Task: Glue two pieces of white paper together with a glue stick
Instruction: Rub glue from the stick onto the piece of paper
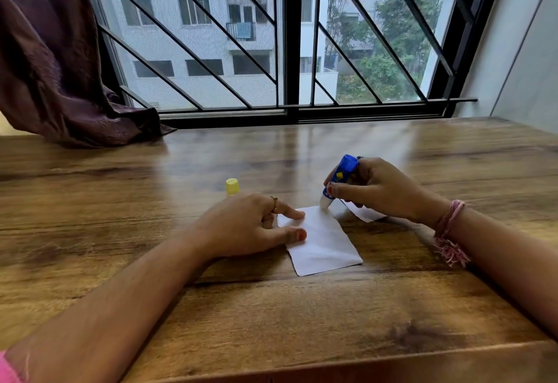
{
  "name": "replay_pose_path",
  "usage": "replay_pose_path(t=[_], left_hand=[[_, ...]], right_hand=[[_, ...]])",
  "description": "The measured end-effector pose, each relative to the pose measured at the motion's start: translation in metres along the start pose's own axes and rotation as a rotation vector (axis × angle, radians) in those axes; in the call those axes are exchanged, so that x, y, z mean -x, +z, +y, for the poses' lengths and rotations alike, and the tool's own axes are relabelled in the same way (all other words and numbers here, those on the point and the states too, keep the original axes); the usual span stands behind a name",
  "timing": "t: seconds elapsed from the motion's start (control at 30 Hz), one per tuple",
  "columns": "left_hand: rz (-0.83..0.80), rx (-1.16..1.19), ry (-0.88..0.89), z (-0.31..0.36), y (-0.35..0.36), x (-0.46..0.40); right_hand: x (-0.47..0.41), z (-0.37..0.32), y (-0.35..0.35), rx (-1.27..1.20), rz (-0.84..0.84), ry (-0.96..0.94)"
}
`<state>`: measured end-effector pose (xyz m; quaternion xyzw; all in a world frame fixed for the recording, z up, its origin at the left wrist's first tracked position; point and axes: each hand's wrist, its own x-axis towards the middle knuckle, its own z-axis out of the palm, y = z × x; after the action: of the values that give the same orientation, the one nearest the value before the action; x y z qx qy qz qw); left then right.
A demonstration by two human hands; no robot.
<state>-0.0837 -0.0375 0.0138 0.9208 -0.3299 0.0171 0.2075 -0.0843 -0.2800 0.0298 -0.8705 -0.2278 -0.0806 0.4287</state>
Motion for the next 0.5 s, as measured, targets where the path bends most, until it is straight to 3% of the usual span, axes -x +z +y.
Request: replay_pose_path(t=[0.5], left_hand=[[-0.003,0.021,-0.008,-0.0004,0.0001,0.0002]], right_hand=[[0.0010,-0.0030,-0.0033,0.016,-0.045,0.020]])
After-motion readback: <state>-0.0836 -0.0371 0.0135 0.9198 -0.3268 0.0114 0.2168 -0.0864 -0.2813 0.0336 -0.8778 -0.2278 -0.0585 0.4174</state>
